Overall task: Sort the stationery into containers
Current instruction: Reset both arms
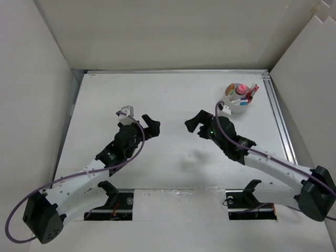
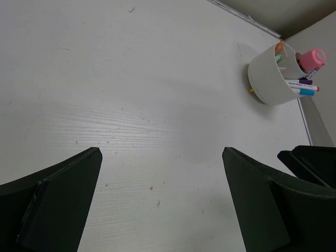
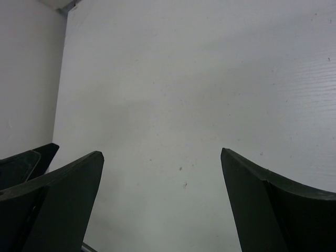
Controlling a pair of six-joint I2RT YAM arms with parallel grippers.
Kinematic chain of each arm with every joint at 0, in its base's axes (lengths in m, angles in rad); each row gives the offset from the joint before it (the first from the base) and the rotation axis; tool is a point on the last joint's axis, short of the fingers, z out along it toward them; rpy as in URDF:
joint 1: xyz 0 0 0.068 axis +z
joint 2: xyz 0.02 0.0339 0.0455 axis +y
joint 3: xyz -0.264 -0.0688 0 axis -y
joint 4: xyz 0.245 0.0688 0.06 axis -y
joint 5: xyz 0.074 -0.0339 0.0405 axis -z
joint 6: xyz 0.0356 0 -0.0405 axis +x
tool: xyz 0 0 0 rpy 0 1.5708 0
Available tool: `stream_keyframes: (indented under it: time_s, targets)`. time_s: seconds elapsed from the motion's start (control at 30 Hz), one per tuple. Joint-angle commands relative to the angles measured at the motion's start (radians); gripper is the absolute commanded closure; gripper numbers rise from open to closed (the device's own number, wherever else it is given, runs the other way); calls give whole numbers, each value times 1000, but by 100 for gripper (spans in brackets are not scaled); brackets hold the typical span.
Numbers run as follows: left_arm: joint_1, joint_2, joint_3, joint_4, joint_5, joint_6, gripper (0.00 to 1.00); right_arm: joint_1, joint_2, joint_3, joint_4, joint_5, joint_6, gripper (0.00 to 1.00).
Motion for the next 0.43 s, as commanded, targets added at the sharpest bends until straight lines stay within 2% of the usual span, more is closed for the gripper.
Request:
stream_keyframes:
  time_s: [0.0,0.4]
  targets:
    - [2,0,44,10,32,26,0,8,-24,-8,45,38,4,0]
    - [2,-35,-1,93,99,77,0,8,-15,-8,45,57,13,0]
